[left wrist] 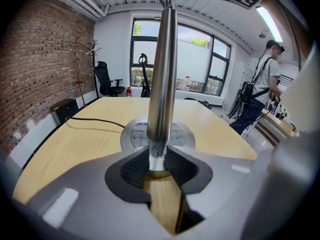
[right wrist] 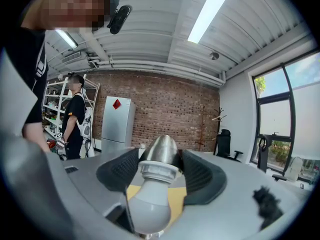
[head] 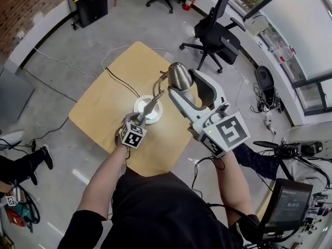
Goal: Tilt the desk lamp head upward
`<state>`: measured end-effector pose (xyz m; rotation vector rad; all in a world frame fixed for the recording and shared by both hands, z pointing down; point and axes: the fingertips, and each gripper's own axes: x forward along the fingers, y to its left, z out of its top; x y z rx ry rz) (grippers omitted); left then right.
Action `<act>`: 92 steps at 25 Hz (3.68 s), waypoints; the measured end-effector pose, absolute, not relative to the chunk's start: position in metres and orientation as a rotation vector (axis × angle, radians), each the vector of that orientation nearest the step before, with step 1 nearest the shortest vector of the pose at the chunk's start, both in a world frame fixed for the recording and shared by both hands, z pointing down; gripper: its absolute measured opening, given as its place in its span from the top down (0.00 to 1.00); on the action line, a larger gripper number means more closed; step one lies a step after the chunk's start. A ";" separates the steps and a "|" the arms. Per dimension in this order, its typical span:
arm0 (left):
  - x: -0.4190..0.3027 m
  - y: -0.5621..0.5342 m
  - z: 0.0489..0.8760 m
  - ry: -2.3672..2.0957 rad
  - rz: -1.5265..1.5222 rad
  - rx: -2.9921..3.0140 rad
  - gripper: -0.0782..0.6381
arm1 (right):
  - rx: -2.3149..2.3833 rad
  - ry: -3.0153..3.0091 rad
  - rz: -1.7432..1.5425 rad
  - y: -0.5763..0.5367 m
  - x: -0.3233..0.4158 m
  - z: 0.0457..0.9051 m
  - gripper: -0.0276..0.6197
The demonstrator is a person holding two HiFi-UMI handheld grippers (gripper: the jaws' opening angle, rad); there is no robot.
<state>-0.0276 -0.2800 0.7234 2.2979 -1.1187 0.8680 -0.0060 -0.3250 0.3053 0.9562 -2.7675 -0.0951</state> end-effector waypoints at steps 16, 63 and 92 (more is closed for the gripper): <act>-0.030 -0.282 0.727 -1.121 0.829 2.318 0.74 | 0.905 -2.715 -0.063 -0.334 -0.018 0.311 0.51; -0.035 -0.276 0.722 -1.137 0.791 2.345 0.75 | 0.787 -2.600 0.026 -0.373 -0.077 0.321 0.51; -0.035 -0.277 0.723 -1.113 0.854 2.330 0.75 | 0.851 -2.681 -0.022 -0.367 -0.067 0.314 0.51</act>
